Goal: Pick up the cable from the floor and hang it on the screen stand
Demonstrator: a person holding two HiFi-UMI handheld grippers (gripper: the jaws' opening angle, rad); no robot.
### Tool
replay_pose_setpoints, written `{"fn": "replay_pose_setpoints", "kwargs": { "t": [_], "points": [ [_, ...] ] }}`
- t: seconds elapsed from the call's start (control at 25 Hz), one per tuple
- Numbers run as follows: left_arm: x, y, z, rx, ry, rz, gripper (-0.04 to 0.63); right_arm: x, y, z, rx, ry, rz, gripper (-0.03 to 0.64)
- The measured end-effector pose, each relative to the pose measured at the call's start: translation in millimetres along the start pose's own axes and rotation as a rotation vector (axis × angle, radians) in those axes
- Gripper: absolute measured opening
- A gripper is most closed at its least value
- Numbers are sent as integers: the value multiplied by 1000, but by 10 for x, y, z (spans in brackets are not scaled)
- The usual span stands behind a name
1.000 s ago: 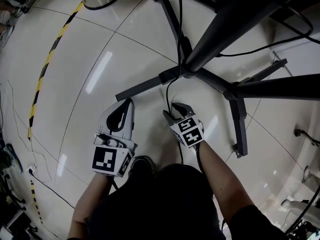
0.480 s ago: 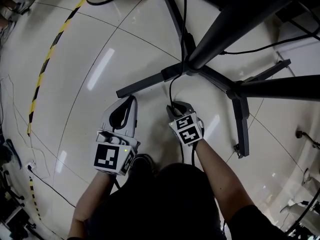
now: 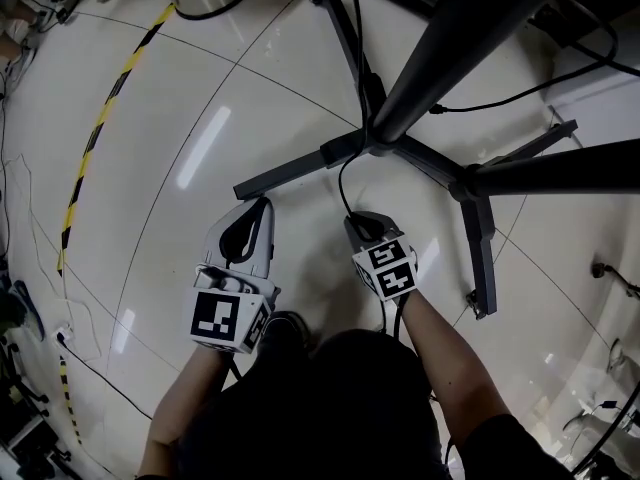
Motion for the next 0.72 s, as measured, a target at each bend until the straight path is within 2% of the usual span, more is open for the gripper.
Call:
{"fn": "replay_pose_setpoints", "kwargs": {
  "t": [0.2,0.36,0.44,0.56,0.72],
  "points": [
    [-3,7,56,30,30,16,5,48,-147,117,55,5,17,29],
    [-51,-76,252,7,51,33,5,70,-401,363,120,-19,22,29],
    [-106,-136,450,-8,54,64,5,102,-602,569,153,-33,13,29],
    [-130,-251,848,11,80,85,5,114,-1017,907,183,-58,-10,29],
    [-10,-418,1528,16,104,97,5,9,-1694,1443,222,-103,2,29]
  ]
}}
Point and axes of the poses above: the fingertips, and each gripper's own axes: y forward along the fingers, x to its right, z out of its top, the point moved 4 cm from there along -y, backward along the fingers, and after that the axes turned 15 degrees about -z, right-handed, at the moved point
